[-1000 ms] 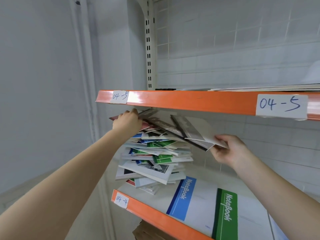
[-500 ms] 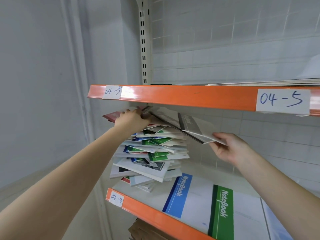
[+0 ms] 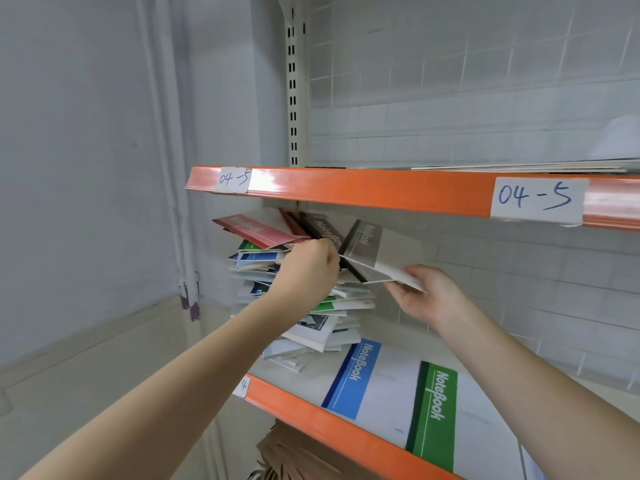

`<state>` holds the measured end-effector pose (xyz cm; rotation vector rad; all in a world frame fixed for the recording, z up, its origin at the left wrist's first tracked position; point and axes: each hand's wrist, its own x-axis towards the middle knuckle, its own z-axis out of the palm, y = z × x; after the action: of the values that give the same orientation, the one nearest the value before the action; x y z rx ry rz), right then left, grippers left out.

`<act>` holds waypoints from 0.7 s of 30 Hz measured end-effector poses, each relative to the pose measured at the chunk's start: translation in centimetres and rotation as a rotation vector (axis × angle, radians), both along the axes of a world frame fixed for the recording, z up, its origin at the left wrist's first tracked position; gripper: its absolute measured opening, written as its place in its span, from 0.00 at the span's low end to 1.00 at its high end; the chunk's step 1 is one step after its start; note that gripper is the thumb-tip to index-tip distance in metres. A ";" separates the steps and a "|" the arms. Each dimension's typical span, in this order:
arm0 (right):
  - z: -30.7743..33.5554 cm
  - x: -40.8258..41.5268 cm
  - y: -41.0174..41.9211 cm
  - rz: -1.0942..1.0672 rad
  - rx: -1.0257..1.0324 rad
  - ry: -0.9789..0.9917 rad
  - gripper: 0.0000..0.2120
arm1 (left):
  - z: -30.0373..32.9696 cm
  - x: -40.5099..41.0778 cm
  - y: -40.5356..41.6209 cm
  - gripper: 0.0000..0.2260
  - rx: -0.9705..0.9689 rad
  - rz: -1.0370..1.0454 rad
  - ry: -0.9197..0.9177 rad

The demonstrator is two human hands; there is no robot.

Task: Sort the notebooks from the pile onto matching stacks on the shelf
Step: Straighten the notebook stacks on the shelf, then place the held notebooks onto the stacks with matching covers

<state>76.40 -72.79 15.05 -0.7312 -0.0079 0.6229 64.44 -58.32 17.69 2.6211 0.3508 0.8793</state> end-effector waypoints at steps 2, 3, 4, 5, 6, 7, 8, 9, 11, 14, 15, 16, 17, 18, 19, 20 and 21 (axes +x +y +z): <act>0.0 -0.2 -0.6 -0.021 -0.028 -0.005 0.04 | -0.5 -0.6 -1.4 0.08 -0.133 -0.064 -0.038; 0.0 -0.3 -0.9 -0.035 -0.036 -0.001 0.05 | -0.8 -0.8 -2.0 0.07 -0.194 -0.083 -0.054; -0.1 -0.5 -1.4 -0.045 -0.038 0.006 0.06 | -1.1 -0.9 -2.6 0.06 -0.268 -0.091 -0.074; -0.3 -0.5 -1.9 -0.053 -0.027 0.012 0.06 | -1.5 -1.0 -3.0 0.05 -0.358 -0.093 -0.099; -0.6 -0.6 -2.5 -0.058 -0.013 0.011 0.06 | -2.0 -1.0 -3.3 0.05 -0.470 -0.101 -0.126; -1.0 -0.6 -3.2 -0.065 0.005 0.007 0.05 | -2.4 -1.1 -3.7 0.07 -0.601 -0.118 -0.146; -1.4 -0.7 -4.1 -0.071 0.022 0.004 0.05 | -2.9 -1.2 -4.1 0.10 -0.749 -0.145 -0.147; -1.9 -0.8 -5.1 -0.080 0.030 0.003 0.05 | -3.5 -1.2 -4.6 0.14 -0.909 -0.185 -0.132; -3.0 -1.1 -7.5 -0.097 0.011 0.002 0.07 | -4.7 -0.9 -5.5 0.21 -1.201 -0.328 -0.091; -5.0 -2.1 -11.2 -0.104 -0.107 -0.024 0.05 | -6.3 0.3 -7.6 0.26 -1.469 -0.595 -0.055; -5.8 -2.4 -12.1 -0.093 -0.155 -0.041 0.05 | -6.5 0.7 -8.4 0.23 -1.519 -0.642 -0.071; -6.5 -2.8 -13.0 -0.077 -0.191 -0.065 0.05 | -6.8 1.1 -9.3 0.19 -1.542 -0.655 -0.095; -7.2 -3.1 -14.3 -0.070 -0.216 -0.093 0.05 | -7.1 1.5 -10.7 0.17 -1.566 -0.655 -0.109; -7.9 -3.4 -15.7 -0.071 -0.238 -0.134 0.06 | -7.5 1.9 -12.1 0.16 -1.583 -0.646 -0.112; -8.6 -3.6 -17.2 -0.078 -0.261 -0.188 0.08 | -8.1 2.2 -13.6 0.15 -1.590 -0.644 -0.106; -9.1 -3.9 -18.8 -0.090 -0.288 -0.241 0.10 | -8.8 2.6 -15.0 0.14 -1.585 -0.637 -0.095; -9.6 -4.1 -20.5 -0.105 -0.328 -0.291 0.11 | -9.5 3.0 -16.4 0.14 -1.580 -0.632 -0.075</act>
<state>72.30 -93.32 5.46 -1.1284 -0.1381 0.4167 67.40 -74.74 8.18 1.0751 0.0718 0.2092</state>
